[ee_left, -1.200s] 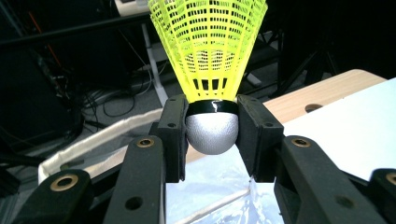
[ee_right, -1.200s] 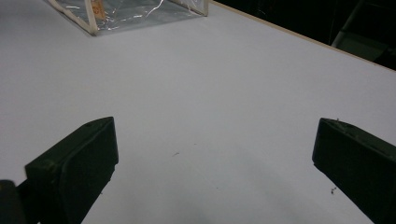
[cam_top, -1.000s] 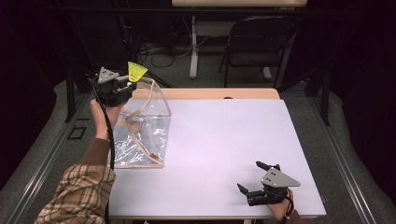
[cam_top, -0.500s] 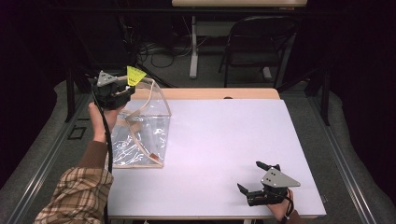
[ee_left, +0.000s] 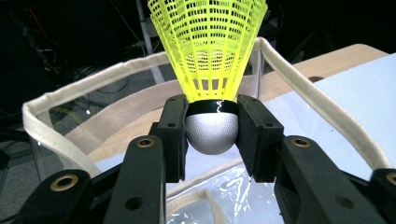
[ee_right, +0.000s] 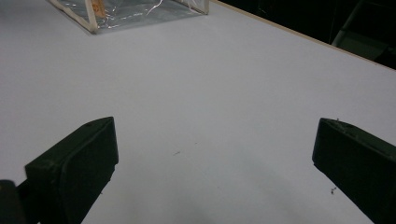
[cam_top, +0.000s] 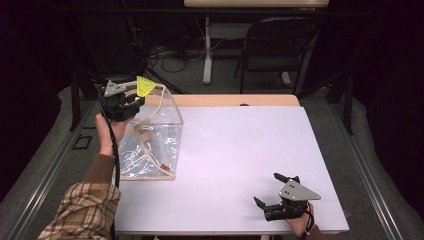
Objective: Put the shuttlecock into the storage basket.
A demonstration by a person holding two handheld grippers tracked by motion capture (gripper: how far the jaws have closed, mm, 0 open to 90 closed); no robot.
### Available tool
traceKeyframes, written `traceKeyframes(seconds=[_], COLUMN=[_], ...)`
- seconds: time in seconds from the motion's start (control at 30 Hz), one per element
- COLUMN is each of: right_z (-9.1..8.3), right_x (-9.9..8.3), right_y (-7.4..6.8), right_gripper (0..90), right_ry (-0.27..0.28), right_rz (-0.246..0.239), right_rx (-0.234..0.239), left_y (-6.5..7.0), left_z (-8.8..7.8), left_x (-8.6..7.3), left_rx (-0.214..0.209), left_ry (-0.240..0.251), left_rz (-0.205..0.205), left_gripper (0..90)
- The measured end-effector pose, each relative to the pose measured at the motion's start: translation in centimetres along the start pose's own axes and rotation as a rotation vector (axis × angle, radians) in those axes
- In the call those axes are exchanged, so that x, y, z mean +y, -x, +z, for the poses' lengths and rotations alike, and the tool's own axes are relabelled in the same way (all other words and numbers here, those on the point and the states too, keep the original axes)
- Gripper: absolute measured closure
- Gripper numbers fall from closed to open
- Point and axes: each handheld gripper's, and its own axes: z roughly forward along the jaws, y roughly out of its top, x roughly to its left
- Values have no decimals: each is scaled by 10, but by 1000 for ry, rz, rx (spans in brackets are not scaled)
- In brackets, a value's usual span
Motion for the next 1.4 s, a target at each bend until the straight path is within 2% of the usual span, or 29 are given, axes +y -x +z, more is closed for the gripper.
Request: traceKeyframes(seconds=[0.73,1.4], right_z=[0,1], right_x=[-1,-1], right_y=[0,-1], right_gripper=[0,0], right_ry=[-4,-10], right_rz=[1,0], right_rx=[2,5], left_y=[-1,1], left_z=[4,14], left_x=[-8,-6], left_rx=[-15,-43], left_ry=[-71,-135], left_rz=[26,55], left_gripper=[645,644])
